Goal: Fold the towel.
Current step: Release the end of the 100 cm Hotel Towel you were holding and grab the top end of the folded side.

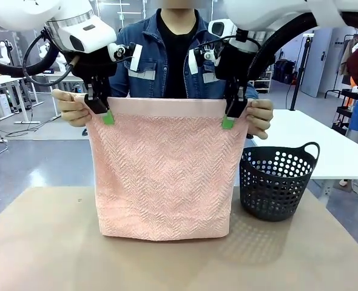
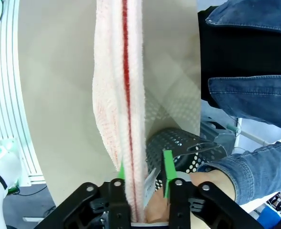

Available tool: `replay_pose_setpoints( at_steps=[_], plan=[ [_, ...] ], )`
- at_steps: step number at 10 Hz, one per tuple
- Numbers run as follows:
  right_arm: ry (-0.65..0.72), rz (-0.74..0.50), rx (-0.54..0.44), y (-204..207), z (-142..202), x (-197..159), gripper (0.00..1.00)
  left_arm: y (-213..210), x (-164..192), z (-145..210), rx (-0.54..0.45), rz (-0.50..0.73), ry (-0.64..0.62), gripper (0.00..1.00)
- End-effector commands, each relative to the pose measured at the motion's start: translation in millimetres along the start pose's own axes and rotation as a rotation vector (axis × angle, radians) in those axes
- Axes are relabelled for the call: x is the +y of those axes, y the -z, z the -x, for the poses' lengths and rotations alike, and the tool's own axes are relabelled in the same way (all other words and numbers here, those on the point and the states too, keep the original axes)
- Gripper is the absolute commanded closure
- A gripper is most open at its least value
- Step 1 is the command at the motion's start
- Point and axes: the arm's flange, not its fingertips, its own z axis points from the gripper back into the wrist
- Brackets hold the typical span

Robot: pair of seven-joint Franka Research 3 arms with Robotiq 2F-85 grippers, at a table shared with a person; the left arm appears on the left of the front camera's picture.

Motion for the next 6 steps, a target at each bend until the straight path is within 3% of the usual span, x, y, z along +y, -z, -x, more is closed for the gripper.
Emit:
replay_pose_setpoints(
  at_steps=[1,6],
  plan=[
    [0.027,-0.008,-0.010,-3,0,3,1.00,0,-9,8,0.012,0.009,-0.004,1.00],
    [0.071,-0.011,-0.038,5,13,3,1.00,3,-18,17,-0.012,0.030,-0.069,1.00]
  ],
)
